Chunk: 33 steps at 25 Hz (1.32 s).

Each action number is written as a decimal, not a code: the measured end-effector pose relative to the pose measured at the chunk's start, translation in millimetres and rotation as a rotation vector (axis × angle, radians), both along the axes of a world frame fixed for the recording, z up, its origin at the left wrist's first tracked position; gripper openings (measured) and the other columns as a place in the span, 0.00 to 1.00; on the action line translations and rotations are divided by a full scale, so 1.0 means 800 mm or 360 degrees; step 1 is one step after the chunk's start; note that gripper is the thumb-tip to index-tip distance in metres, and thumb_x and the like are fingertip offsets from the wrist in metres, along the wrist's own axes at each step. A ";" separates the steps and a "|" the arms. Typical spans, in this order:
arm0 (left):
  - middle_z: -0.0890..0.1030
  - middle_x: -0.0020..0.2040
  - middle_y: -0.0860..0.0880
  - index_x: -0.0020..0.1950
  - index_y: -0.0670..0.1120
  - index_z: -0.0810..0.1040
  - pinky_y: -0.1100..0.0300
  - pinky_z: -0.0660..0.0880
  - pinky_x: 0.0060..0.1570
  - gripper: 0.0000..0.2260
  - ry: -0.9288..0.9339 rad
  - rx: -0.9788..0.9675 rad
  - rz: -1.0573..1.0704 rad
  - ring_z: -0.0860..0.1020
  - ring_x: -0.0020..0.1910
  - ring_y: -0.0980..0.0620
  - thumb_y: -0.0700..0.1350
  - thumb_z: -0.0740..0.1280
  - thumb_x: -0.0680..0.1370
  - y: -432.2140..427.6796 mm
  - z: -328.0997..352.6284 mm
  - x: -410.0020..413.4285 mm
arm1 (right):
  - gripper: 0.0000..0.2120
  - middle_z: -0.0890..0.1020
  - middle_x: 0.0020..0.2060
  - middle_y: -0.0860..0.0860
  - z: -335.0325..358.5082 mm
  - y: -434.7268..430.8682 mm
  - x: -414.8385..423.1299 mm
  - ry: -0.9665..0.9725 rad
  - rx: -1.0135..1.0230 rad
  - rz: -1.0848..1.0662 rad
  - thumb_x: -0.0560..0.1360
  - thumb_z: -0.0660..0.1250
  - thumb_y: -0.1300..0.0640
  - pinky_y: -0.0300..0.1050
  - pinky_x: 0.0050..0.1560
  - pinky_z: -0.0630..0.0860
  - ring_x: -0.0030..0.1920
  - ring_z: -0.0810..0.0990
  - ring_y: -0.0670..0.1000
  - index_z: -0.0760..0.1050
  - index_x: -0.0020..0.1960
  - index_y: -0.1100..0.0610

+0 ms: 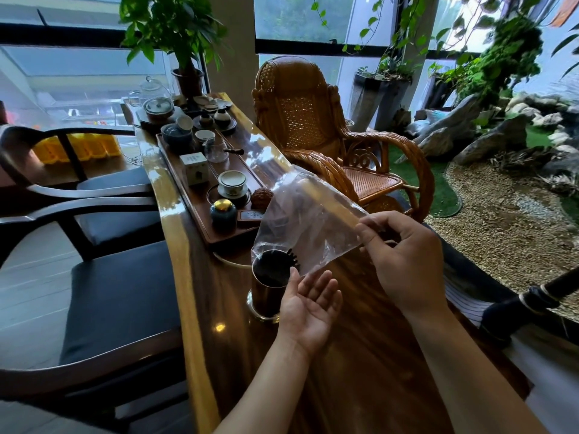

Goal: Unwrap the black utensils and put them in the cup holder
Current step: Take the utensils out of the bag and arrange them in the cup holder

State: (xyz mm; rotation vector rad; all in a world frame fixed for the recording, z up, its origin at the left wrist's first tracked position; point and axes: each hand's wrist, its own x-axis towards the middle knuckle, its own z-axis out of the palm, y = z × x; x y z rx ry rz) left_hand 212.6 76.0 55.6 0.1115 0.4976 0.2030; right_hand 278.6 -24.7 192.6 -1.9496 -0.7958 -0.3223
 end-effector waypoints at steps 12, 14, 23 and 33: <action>0.87 0.45 0.42 0.49 0.40 0.83 0.53 0.84 0.42 0.14 0.0023 0.0095 -0.0039 0.87 0.42 0.46 0.51 0.72 0.74 -0.047 0.021 0.001 | 0.03 0.82 0.36 0.41 0.004 -0.091 -0.006 0.0006 0.0109 -0.0184 0.76 0.72 0.55 0.38 0.37 0.76 0.39 0.82 0.42 0.81 0.44 0.48; 0.87 0.42 0.42 0.45 0.40 0.84 0.53 0.84 0.40 0.12 0.0042 0.0133 -0.0061 0.87 0.40 0.46 0.49 0.72 0.75 -0.059 0.024 0.004 | 0.04 0.82 0.36 0.41 -0.001 -0.117 -0.006 0.0029 0.0127 -0.0237 0.76 0.72 0.55 0.42 0.37 0.78 0.38 0.83 0.43 0.80 0.44 0.47; 0.85 0.39 0.44 0.38 0.42 0.86 0.54 0.83 0.38 0.11 0.0161 0.0277 -0.0112 0.86 0.39 0.47 0.47 0.72 0.76 -0.089 0.018 -0.002 | 0.05 0.84 0.35 0.46 -0.044 -0.191 -0.007 0.0303 0.0137 -0.0345 0.75 0.72 0.55 0.47 0.40 0.81 0.38 0.84 0.46 0.79 0.42 0.46; 0.80 0.34 0.44 0.49 0.38 0.80 0.58 0.73 0.26 0.04 0.0906 0.1105 -0.0300 0.78 0.26 0.50 0.39 0.70 0.79 -0.083 -0.056 0.014 | 0.24 0.82 0.42 0.42 -0.165 -0.216 -0.028 0.0669 -0.0307 -0.0553 0.76 0.72 0.52 0.40 0.38 0.79 0.41 0.81 0.39 0.69 0.69 0.50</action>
